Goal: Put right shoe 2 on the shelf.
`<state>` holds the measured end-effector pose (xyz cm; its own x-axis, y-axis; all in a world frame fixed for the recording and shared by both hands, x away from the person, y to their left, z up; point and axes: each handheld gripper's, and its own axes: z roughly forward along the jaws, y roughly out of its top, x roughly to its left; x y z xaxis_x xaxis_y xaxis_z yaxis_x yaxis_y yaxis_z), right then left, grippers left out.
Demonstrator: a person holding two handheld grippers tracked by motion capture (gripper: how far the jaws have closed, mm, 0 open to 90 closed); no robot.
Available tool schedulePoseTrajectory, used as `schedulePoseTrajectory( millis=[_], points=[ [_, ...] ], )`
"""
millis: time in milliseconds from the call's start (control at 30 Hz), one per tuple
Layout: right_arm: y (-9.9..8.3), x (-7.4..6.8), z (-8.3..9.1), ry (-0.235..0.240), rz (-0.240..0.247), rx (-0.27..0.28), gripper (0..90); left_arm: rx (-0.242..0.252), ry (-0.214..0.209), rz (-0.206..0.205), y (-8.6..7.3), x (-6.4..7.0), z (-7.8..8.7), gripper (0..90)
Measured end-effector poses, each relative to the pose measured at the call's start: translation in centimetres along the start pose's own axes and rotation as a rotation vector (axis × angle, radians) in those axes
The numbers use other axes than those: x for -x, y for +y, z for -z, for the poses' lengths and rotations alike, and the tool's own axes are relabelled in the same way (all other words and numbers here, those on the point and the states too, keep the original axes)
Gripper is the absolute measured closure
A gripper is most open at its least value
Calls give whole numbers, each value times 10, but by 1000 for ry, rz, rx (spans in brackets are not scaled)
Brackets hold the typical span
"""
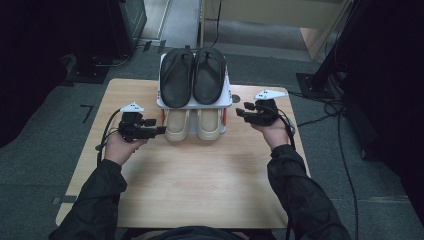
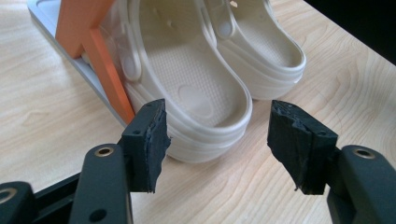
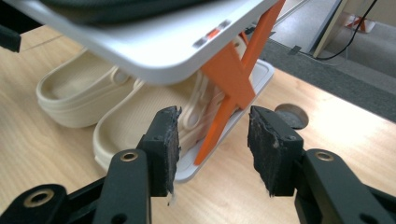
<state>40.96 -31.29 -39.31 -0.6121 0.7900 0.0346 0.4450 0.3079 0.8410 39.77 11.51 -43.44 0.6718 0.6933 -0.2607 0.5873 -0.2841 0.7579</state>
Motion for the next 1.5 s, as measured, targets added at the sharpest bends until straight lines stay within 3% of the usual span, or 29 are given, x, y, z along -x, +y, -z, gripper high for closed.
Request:
schedulePoseTrajectory(
  millis=[567,800,967,1233,1333,1500],
  points=[
    [-53,-19,11,54,-12,-20,523,-23,-10,-53,-16,23,2,359],
    [-74,-27,17,62,-2,-28,518,-32,-9,-51,-22,26,0,355],
    [-90,-29,21,74,-5,-37,499,-41,-2,-88,-30,30,1,354],
    [-115,-35,22,96,-3,-48,497,-12,2,-94,-36,25,-10,354],
    [-116,-37,17,85,28,-86,485,-28,27,-108,-36,26,-17,354],
    [-113,-41,11,67,40,-74,474,-47,12,-112,-38,26,-22,354]
  ],
)
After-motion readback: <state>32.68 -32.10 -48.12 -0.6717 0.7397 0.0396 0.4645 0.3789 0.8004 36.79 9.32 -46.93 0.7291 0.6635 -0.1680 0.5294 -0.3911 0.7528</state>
